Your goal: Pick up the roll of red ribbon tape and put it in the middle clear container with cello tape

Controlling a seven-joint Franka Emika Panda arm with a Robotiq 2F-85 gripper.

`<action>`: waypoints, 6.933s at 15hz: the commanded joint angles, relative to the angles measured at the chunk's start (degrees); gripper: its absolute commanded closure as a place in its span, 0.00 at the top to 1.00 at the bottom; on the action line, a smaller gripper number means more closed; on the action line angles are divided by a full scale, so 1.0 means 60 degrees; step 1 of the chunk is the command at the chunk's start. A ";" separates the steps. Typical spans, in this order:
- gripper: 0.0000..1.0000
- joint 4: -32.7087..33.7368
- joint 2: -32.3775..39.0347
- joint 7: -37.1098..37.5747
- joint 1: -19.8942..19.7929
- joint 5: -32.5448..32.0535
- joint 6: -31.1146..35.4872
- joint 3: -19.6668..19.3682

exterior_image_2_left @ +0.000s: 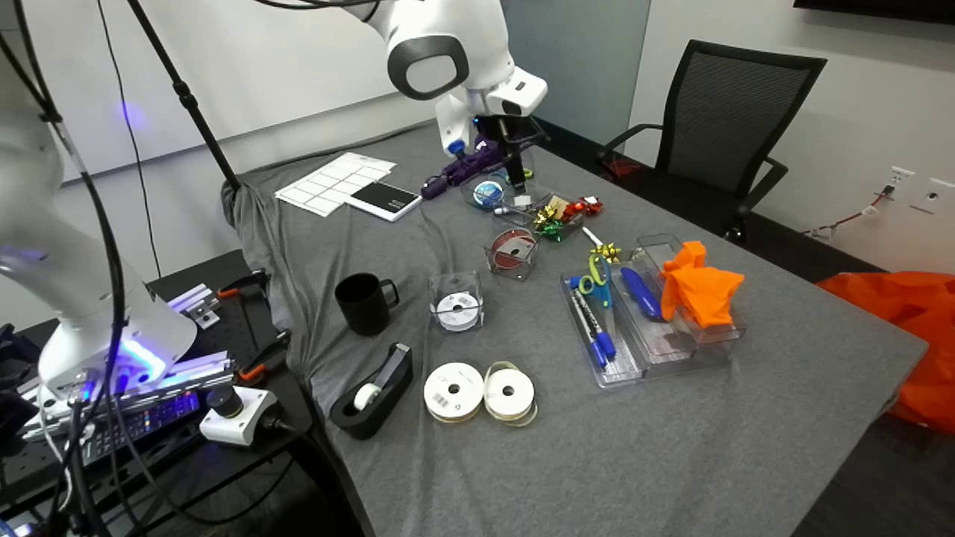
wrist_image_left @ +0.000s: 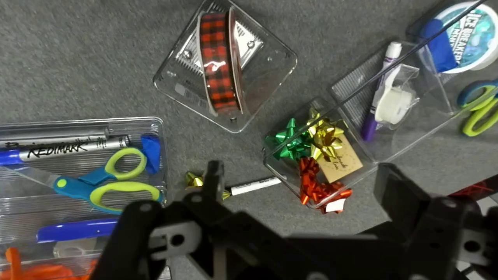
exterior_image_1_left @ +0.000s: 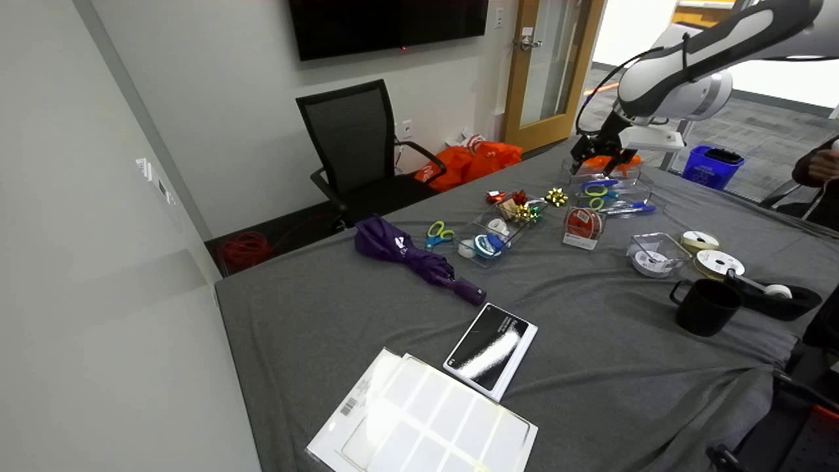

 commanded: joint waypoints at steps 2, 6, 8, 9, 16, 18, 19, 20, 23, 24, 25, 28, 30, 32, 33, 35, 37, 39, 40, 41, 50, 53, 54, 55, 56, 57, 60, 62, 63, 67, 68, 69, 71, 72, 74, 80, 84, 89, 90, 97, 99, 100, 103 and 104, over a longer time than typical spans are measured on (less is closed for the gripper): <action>1.00 0.1272 0.1449 -0.0061 -0.0390 -0.0508 0.0072 0.0249; 1.00 0.1657 0.2116 -0.0325 -0.0569 -0.1048 0.0077 0.0290; 1.00 0.1719 0.2329 -0.0550 -0.0726 -0.1132 0.0232 0.0420; 1.00 0.1742 0.2409 -0.0727 -0.0840 -0.1094 0.0299 0.0543; 1.00 0.1642 0.2560 -0.1060 -0.1378 -0.0694 0.0055 0.1216; 1.00 0.1612 0.2600 -0.0955 -0.1388 -0.0643 -0.0019 0.1254; 1.00 0.1590 0.2606 -0.0914 -0.1380 -0.0636 -0.0041 0.1251; 1.00 0.1566 0.2601 -0.0857 -0.1359 -0.0644 -0.0093 0.1230; 0.74 0.1493 0.2560 -0.0711 -0.1291 -0.0696 -0.0305 0.1149; 0.68 0.1479 0.2558 -0.0671 -0.1279 -0.0701 -0.0364 0.1132; 0.60 0.1476 0.2561 -0.0652 -0.1277 -0.0699 -0.0414 0.1125; 0.38 0.1507 0.2587 -0.0592 -0.1271 -0.0686 -0.0520 0.1108; 0.24 0.1519 0.2600 -0.0536 -0.1272 -0.0655 -0.0495 0.1109; 0.11 0.1497 0.2574 -0.0477 -0.1275 -0.0646 -0.0480 0.1096; 0.05 0.1459 0.2531 -0.0466 -0.1285 -0.0636 -0.0473 0.1098; 0.07 0.1340 0.2392 -0.0400 -0.1273 -0.0641 -0.0489 0.1082; 0.07 0.1215 0.2208 -0.0196 -0.1194 -0.0703 -0.0577 0.0988; 0.07 0.1093 0.1989 0.0053 -0.1123 -0.0728 -0.0654 0.0908; 0.07 0.1021 0.1857 0.0143 -0.1113 -0.0709 -0.0681 0.0895; 0.07 0.0961 0.1735 0.0205 -0.1112 -0.0690 -0.0713 0.0896; 0.07 0.0428 0.0517 0.0208 -0.1204 -0.0219 -0.1329 0.1050; 0.07 0.0474 0.0260 0.0356 -0.1141 0.0182 -0.1496 0.1097; 0.07 0.0571 0.0223 0.0423 -0.1141 0.0481 -0.1518 0.1199; 0.07 0.0704 0.0235 0.0586 -0.1083 0.0714 -0.1539 0.1243; 0.07 0.0888 0.0297 0.0747 -0.1057 0.1083 -0.1490 0.1354; 0.07 0.1042 0.0373 0.0923 -0.1009 0.1363 -0.1443 0.1423; 0.07 0.1762 0.0903 0.1114 -0.0993 0.2482 -0.1261 0.1834; 0.07 0.2195 0.1300 0.1159 -0.0934 0.3147 -0.0923 0.2048; 0.07 0.2443 0.1525 0.1199 -0.0859 0.3409 -0.0753 0.2083; 0.07 0.3632 0.2681 0.1773 -0.0498 0.3739 0.0016 0.1970; 0.07 0.3946 0.2999 0.1972 -0.0428 0.3646 0.0166 0.1927; 0.07 0.4252 0.3311 0.2080 -0.0406 0.3579 0.0275 0.1933; 0.07 0.4770 0.3853 0.2374 -0.0331 0.3423 0.0431 0.1881; 0.07 0.4981 0.4092 0.2510 -0.0291 0.3332 0.0478 0.1830; 0.07 0.5359 0.4519 0.2713 -0.0243 0.3128 0.0503 0.1738; 0.58 0.5473 0.4948 0.3193 -0.0227 0.1577 -0.0031 0.1293; 0.80 0.5115 0.4601 0.2802 -0.0421 0.0975 -0.0344 0.1308; 1.00 0.4990 0.4364 0.2291 -0.0671 0.0799 -0.0415 0.1440; 1.00 0.4934 0.4294 0.2152 -0.0717 0.0809 -0.0425 0.1470; 1.00 0.3685 0.3177 0.1050 -0.0893 0.0383 -0.0072 0.1241; 1.00 0.3213 0.2706 0.0741 -0.1014 0.0248 -0.0279 0.1205; 1.00 0.2983 0.2470 0.0610 -0.1065 0.0170 -0.0464 0.1166; 1.00 0.2466 0.1912 0.0227 -0.1229 0.0009 -0.0952 0.1078; 1.00 0.2332 0.1777 0.0125 -0.1256 -0.0042 -0.1065 0.1028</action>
